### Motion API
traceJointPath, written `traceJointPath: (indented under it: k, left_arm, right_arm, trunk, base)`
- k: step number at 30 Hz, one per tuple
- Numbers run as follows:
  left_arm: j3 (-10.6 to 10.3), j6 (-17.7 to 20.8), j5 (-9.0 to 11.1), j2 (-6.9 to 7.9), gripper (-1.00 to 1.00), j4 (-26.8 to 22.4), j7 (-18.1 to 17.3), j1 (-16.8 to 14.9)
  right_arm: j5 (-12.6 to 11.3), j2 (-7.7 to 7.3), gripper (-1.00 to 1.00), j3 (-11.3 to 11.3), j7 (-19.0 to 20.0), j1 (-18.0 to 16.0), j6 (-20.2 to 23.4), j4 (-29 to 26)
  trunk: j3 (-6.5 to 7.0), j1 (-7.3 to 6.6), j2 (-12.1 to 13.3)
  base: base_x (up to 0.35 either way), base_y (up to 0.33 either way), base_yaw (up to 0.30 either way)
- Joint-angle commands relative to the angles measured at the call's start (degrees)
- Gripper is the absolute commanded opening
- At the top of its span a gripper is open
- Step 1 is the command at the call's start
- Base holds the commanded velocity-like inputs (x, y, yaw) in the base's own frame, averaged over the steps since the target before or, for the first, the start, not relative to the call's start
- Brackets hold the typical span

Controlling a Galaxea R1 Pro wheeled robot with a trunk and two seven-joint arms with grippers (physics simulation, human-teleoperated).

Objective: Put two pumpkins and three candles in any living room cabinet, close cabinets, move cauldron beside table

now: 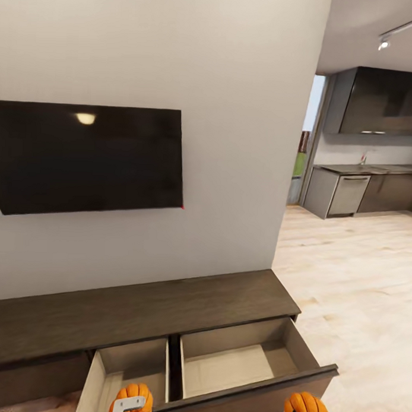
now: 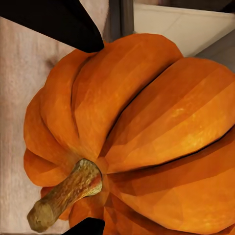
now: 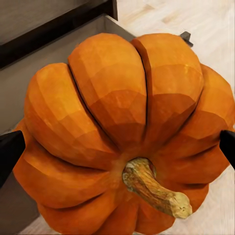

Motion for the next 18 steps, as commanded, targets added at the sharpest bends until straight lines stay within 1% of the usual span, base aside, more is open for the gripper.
traceJointPath:
  k: [1, 9, 15, 18]
  left_arm:
    - [-0.48, -0.38, 0.32, 0.02, -1.0, -0.26, 0.33, -0.13]
    - [-0.48, -0.38, 0.32, 0.02, -1.0, -0.28, 0.34, -0.14]
    - [-0.48, -0.38, 0.32, 0.02, -1.0, -0.28, 0.33, -0.14]
    - [-0.48, -0.38, 0.32, 0.02, -1.0, -0.28, 0.34, -0.13]
  right_arm:
    - [0.1, -0.03, -1.0, 0.34, -0.34, -0.03, -0.08, -0.06]
    - [0.1, -0.03, -1.0, 0.34, -0.35, -0.03, -0.08, -0.06]
    - [0.1, -0.03, -1.0, 0.34, -0.33, -0.03, -0.08, -0.06]
    - [0.11, -0.03, -1.0, 0.34, -0.32, -0.03, -0.08, -0.06]
  trunk:
    - [-0.02, 0.03, -0.04]
    - [0.34, 0.03, -0.04]
    - [0.45, 0.03, -0.04]
    - [0.45, 0.03, -0.04]
  base:
    - [0.236, -0.25, 0.233]
    - [0.194, -0.282, 0.234]
    - [0.115, -0.319, 0.244]
    - [0.044, -0.316, 0.249]
